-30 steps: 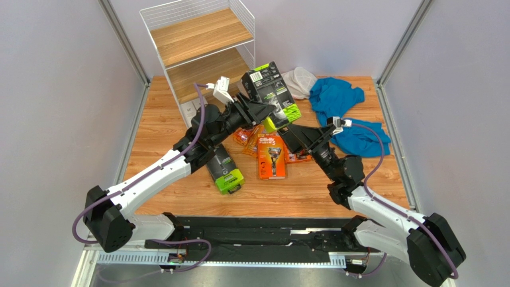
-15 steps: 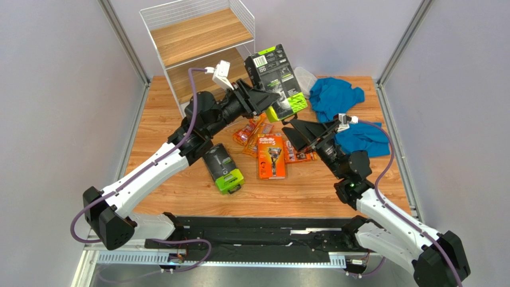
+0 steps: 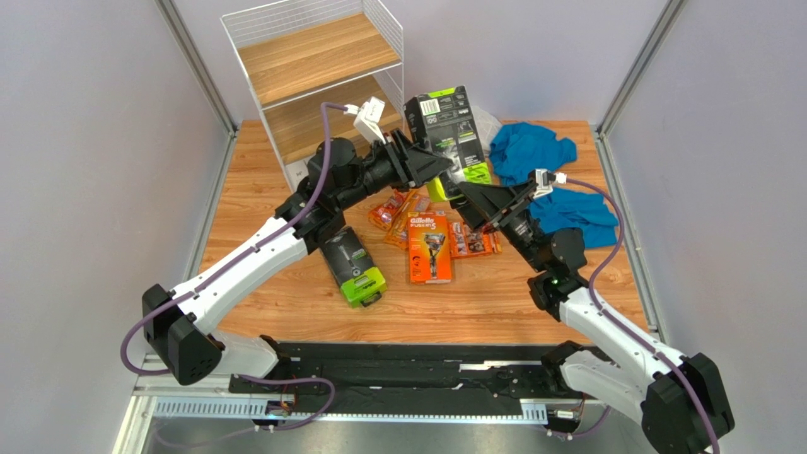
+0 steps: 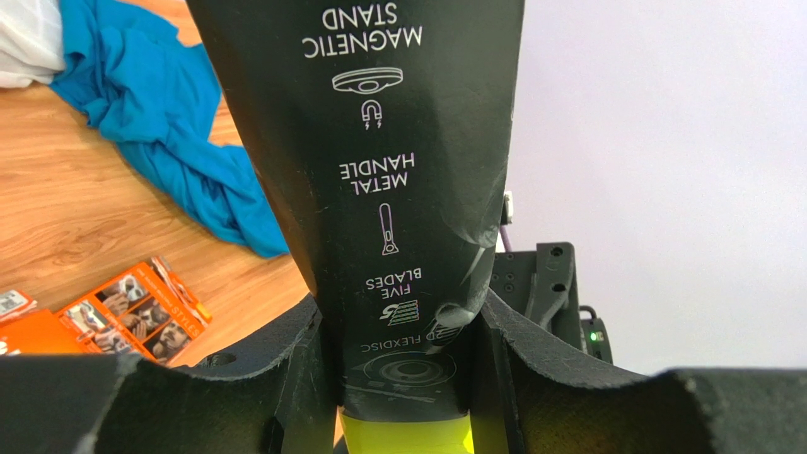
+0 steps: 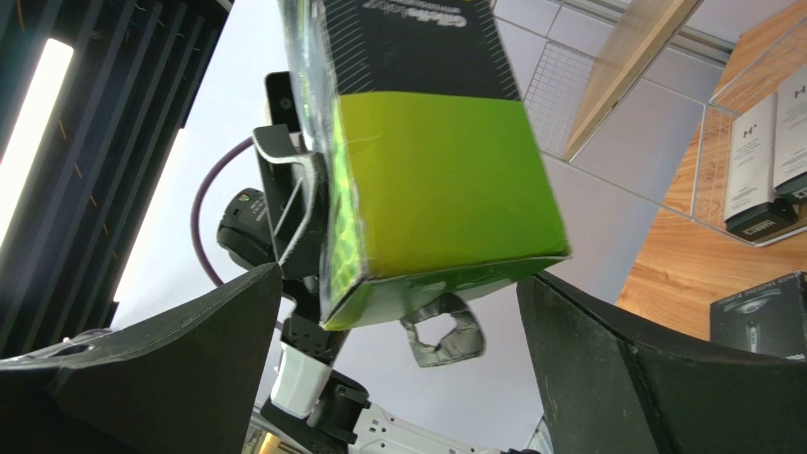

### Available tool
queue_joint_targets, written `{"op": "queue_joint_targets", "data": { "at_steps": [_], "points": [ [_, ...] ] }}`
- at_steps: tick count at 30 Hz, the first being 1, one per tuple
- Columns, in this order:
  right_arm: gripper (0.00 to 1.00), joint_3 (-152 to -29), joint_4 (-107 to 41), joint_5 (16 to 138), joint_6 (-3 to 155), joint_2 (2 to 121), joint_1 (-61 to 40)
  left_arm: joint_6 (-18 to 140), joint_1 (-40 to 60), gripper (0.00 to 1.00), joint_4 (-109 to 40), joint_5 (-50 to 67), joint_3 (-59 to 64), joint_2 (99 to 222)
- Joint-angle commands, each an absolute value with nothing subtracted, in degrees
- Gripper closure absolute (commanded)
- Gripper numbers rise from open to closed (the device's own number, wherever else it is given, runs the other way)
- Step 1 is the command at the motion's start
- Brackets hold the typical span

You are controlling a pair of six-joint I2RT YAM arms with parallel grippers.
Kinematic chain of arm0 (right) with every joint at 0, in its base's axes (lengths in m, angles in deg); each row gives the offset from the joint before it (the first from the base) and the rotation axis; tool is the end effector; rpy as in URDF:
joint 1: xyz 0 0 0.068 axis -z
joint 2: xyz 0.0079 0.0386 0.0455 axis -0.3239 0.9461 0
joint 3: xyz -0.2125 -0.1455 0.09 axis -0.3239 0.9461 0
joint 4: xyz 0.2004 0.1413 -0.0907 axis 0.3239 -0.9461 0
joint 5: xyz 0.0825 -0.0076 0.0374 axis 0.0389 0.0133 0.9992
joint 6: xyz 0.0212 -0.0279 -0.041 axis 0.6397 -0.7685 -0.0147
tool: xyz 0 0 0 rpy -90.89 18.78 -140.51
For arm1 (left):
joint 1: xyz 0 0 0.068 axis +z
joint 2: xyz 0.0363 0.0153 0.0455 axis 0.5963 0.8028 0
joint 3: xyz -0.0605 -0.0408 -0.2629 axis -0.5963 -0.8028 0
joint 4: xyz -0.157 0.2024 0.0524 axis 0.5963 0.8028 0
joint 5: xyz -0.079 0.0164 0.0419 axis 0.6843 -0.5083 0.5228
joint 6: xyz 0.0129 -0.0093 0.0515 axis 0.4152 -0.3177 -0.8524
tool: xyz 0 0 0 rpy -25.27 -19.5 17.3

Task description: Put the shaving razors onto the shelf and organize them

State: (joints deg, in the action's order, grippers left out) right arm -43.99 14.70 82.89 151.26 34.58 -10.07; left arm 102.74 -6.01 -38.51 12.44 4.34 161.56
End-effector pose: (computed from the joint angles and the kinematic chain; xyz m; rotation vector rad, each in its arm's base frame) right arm 0.1836 0.1114 0.3177 0.4055 1.3664 1.8045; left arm 0.2277 -0.2196 0.4231 0.0316 1.7216 -1.4537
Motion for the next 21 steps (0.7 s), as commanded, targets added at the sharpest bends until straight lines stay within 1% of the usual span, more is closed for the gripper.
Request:
{"op": "queue_joint_targets", "data": {
  "at_steps": [1, 6, 10, 16, 18, 19, 21],
  "points": [
    [0.01, -46.53, 18.76, 86.25, 151.37, 35.61, -7.47, 100.07, -5.93, 1.00, -43.37, 13.79, 10.45, 160.05],
    [0.01, -48.28, 18.94, 88.70, 150.76, 36.92, -3.96, 100.41, -5.85, 1.00, -42.83, 14.67, 11.16, 160.40],
    [0.01, -50.65, 18.67, 93.09, 149.79, 39.73, -2.29, 101.73, -5.67, 1.00, -42.75, 16.42, 12.30, 161.45],
    [0.02, -50.66, 32.37, 96.00, 154.70, 46.49, -1.76, 102.35, -5.32, 1.00, -41.78, 18.45, 13.89, 162.95],
    [0.05, -51.10, 36.86, 96.88, 156.03, 48.25, -1.67, 102.79, -4.97, 1.00, -41.96, 18.97, 13.71, 163.12],
    [0.13, -51.19, 38.00, 97.58, 157.16, 48.87, -1.75, 102.96, -4.97, 1.00, -42.13, 18.89, 13.62, 163.12],
    [0.22, -50.84, 40.20, 97.59, 157.96, 49.93, -1.76, 103.14, -4.88, 1.00, -42.40, 18.71, 13.18, 163.12]
  ]
}}
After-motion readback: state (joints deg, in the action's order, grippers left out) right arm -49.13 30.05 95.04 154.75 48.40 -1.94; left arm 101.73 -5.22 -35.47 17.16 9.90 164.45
